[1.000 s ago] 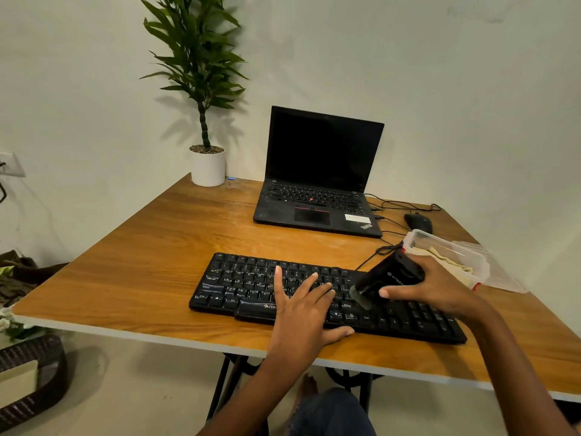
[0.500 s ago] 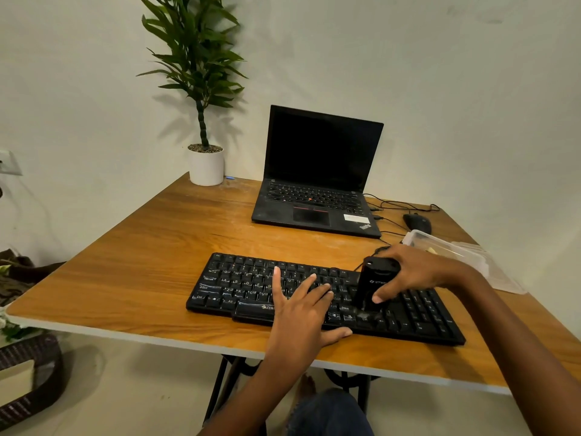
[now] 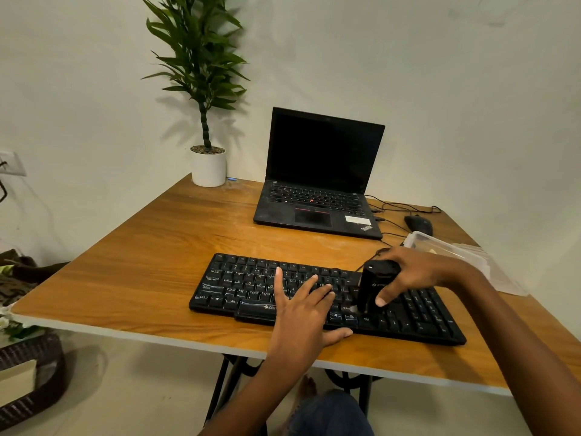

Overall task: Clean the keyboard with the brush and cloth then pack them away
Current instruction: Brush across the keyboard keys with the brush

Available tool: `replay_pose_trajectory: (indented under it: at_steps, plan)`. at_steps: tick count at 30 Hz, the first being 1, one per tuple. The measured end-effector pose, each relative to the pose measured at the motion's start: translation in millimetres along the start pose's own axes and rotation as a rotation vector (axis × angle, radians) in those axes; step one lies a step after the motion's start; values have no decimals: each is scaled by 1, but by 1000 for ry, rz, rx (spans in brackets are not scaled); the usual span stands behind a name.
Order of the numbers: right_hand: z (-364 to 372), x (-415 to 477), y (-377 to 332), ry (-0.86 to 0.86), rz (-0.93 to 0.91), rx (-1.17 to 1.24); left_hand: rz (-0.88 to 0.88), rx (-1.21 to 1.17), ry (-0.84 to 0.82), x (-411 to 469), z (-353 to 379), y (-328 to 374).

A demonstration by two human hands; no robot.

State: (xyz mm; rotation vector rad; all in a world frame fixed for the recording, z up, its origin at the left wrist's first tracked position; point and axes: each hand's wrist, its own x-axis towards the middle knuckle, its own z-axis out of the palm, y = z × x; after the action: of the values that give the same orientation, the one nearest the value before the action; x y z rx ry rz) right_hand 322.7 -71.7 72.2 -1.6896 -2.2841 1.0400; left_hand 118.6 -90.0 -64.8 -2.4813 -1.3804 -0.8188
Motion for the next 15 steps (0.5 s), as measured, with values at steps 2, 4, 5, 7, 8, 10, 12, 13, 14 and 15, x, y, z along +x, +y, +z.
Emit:
replay_pose_trajectory:
  at_steps: [2, 4, 5, 7, 8, 10, 12, 13, 14, 15]
  plan:
    - [4, 6, -5, -1, -32, -28, -3, -5, -1, 0, 0, 0]
    - [11, 10, -6, 22, -55, -25, -9, -3, -5, 0, 1, 0]
    - [10, 9, -6, 16, -44, -20, -11, -3, -6, 0, 1, 0]
    - [5, 5, -6, -28, 10, -6, -6, -1, -7, -1, 1, 0]
    - [4, 5, -6, -29, 7, -12, -4, -1, -6, 0, 1, 0]
    - [5, 9, -7, -9, -56, -39, -8, -3, 0, 0, 0, 0]
    - [11, 13, -6, 32, -81, -16, -9, -5, 7, 0, 0, 0]
    - [12, 13, -4, 61, -78, 3, -8, -5, 10, 0, 0, 0]
    - [12, 13, -4, 82, -72, 21, -5, -4, 10, -1, 0, 0]
    - [11, 11, -4, 88, -61, 27, -4, -5, 10, -1, 0, 0]
